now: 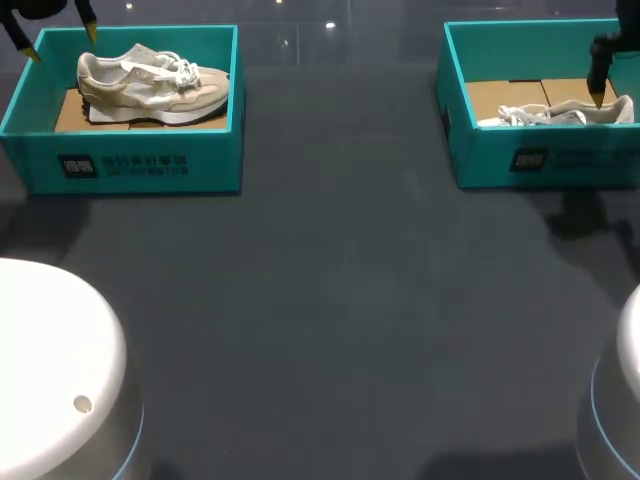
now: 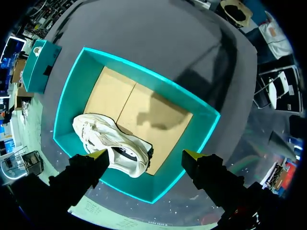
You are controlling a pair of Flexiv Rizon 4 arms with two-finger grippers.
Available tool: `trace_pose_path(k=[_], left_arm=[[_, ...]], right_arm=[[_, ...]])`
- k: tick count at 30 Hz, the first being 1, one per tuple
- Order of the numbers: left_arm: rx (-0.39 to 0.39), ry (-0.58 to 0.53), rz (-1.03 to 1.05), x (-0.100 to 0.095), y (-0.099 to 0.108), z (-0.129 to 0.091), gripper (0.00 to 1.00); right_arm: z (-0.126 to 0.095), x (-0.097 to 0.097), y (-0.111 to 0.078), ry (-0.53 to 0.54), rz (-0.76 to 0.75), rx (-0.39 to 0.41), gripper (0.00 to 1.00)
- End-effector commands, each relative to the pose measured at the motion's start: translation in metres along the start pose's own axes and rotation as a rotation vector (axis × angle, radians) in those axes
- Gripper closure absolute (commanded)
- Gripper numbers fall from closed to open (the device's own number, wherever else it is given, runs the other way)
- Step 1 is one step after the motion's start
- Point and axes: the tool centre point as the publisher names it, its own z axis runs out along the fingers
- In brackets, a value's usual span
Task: Take the shoe out of the shoebox, open the shoe tongue, remove and reinsert the insole, then place the shoe into the shoebox
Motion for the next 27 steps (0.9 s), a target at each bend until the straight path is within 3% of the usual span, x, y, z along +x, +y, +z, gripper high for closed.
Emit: trace_pose_path(k=[1, 2, 4, 7, 11, 18, 22, 27], left_arm=[[0.033, 0.027, 0.001, -0.004, 0.011, -0.001, 0.0], [0.022, 0.03, 0.04, -0.004, 0.018, 0.005, 0.0], [0.095, -0.008, 0.083, -0.004, 0.038, 0.01, 0.0], [0.119, -0.027, 0.223, -0.004, 0.065, 0.019, 0.0], [0.168, 0.026, 0.314, -0.007, 0.1, 0.028, 0.0], [0.168, 0.026, 0.314, -0.007, 0.1, 0.028, 0.0], [0.177, 0.022, 0.328, -0.022, 0.107, 0.045, 0.0], [0.187, 0.023, 0.381, -0.02, 0.108, 0.065, 0.0]], right_arm=[[0.0, 0.0, -0.001, -0.001, 0.001, -0.002, 0.0], [0.0, 0.0, -0.001, -0.001, 0.001, -0.002, 0.0], [0.0, 0.0, -0.001, -0.001, 0.001, -0.002, 0.0], [0.0, 0.0, -0.001, -0.001, 0.001, -0.002, 0.0], [0.0, 0.0, -0.001, -0.001, 0.001, -0.002, 0.0], [0.0, 0.0, -0.001, -0.001, 0.001, -0.002, 0.0], [0.0, 0.0, -0.001, -0.001, 0.001, -0.002, 0.0], [0.0, 0.0, -0.001, -0.001, 0.001, -0.002, 0.0]])
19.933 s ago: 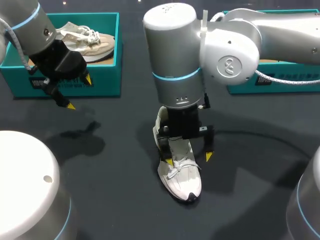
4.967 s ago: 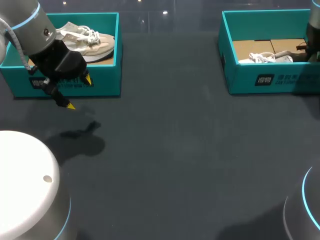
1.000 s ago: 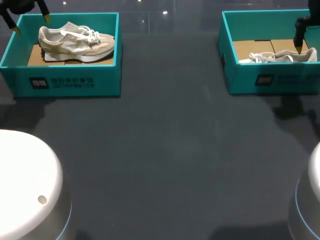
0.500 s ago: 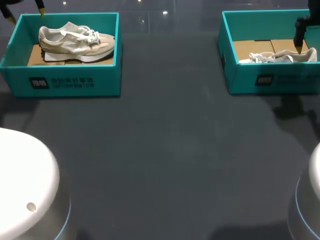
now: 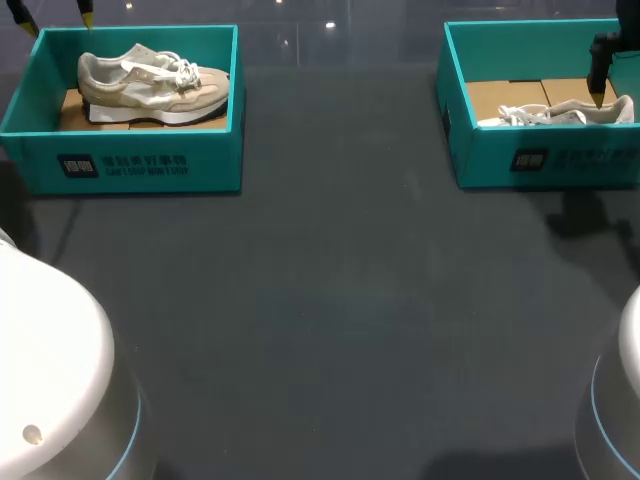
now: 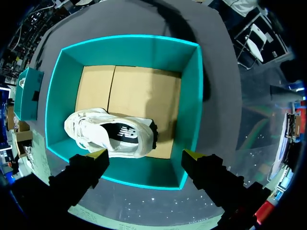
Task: Take the shoe out of the shoebox, open the shoe tongue, remove and reinsert the insole, then place the shoe into the shoebox
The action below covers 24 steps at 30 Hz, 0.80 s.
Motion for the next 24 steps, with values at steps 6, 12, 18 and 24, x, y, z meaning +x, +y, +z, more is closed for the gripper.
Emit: trace_pose_path(k=[6, 12, 18, 24], left_arm=[[0.08, 0.003, 0.064, 0.006, 0.012, 0.03, 0.0], [0.073, 0.027, 0.098, 0.002, 0.007, 0.047, 0.0], [0.065, 0.058, 0.128, -0.002, 0.002, 0.061, 0.0], [0.055, 0.066, 0.132, 0.001, -0.004, 0.074, 0.0]], right_arm=[[0.0, 0.0, -0.001, 0.0, 0.001, -0.001, 0.0], [0.0, 0.0, -0.001, 0.0, 0.001, -0.001, 0.0], [0.0, 0.0, -0.001, 0.0, 0.001, -0.001, 0.0], [0.0, 0.0, -0.001, 0.0, 0.001, -0.001, 0.0]])
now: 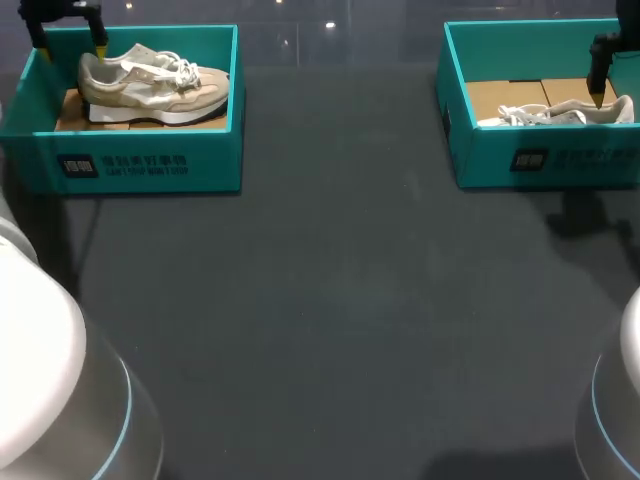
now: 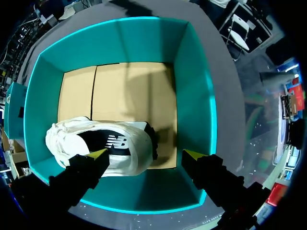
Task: Take the shoe out of the shoebox, open the shoe tongue, remove and reinsert the insole, then place the shoe into the shoebox
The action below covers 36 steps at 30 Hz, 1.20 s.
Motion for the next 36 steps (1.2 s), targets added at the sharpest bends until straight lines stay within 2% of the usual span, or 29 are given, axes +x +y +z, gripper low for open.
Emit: trace_pose_path(k=[1, 5, 15, 29, 36], left_arm=[[-0.038, 0.014, -0.003, -0.001, -0.009, 0.015, 0.02], [-0.047, 0.025, -0.005, -0.002, -0.01, 0.024, 0.12], [-0.08, 0.047, -0.033, -0.006, -0.005, 0.045, 0.05], [-0.096, 0.039, -0.087, -0.006, 0.002, 0.068, 0.19], [-0.095, 0.04, -0.105, -0.003, 0.008, 0.072, 0.22]], right_arm=[[0.0, 0.0, -0.001, 0.0, 0.001, -0.001, 0.0], [0.0, 0.0, -0.001, 0.0, 0.001, -0.001, 0.0], [0.0, 0.0, -0.001, 0.0, 0.001, -0.001, 0.0], [0.0, 0.0, -0.001, 0.0, 0.001, -0.001, 0.0], [0.0, 0.0, -0.001, 0.0, 0.001, -0.001, 0.0]])
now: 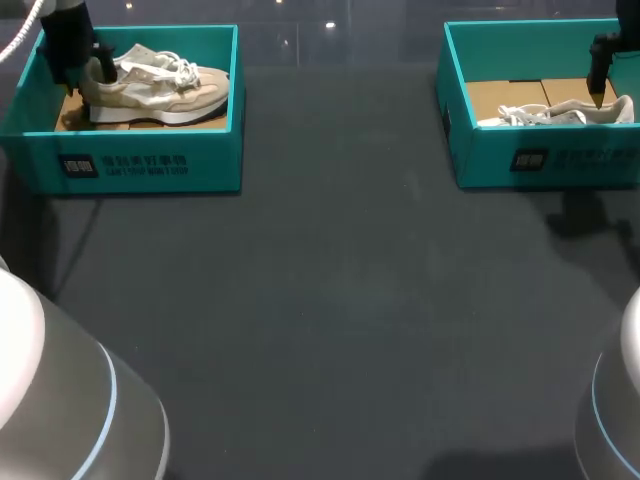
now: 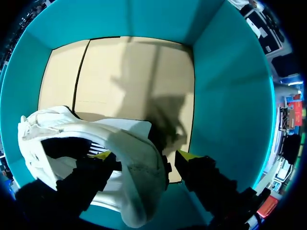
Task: Take the shoe out of the shoebox, open the shoe tongue, remove and reinsert the insole, then place the shoe into the shoebox
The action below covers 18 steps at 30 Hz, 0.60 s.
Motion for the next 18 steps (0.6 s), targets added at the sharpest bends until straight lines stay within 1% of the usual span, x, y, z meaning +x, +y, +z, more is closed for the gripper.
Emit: trace_pose_path(k=[1, 9, 13, 14, 15, 16, 17, 18], left_arm=[[0.004, 0.002, -0.005, 0.0, 0.005, 0.004, 0.22], [0.009, -0.008, -0.022, 0.005, 0.014, 0.002, 0.28], [0.009, -0.008, -0.026, 0.006, 0.017, 0.003, 0.37], [0.008, -0.008, -0.026, 0.006, 0.018, 0.003, 0.42], [0.007, -0.007, -0.026, 0.005, 0.019, 0.003, 0.52], [0.006, -0.006, -0.026, 0.005, 0.019, 0.002, 0.55], [0.006, -0.006, -0.025, 0.005, 0.02, 0.002, 0.62], [0.006, -0.006, -0.025, 0.004, 0.02, 0.002, 0.73]], right_arm=[[0.0, 0.0, -0.001, 0.0, 0.001, -0.001, 0.0], [0.0, 0.0, -0.001, 0.0, 0.001, -0.001, 0.0], [0.0, 0.0, -0.001, 0.0, 0.001, -0.001, 0.0], [0.0, 0.0, -0.001, 0.0, 0.001, -0.001, 0.0], [0.0, 0.0, -0.001, 0.0, 0.001, -0.001, 0.0], [0.0, 0.0, -0.001, 0.0, 0.001, -0.001, 0.0], [0.0, 0.0, -0.001, 0.0, 0.001, -0.001, 0.0], [0.0, 0.0, -0.001, 0.0, 0.001, -0.001, 0.0]])
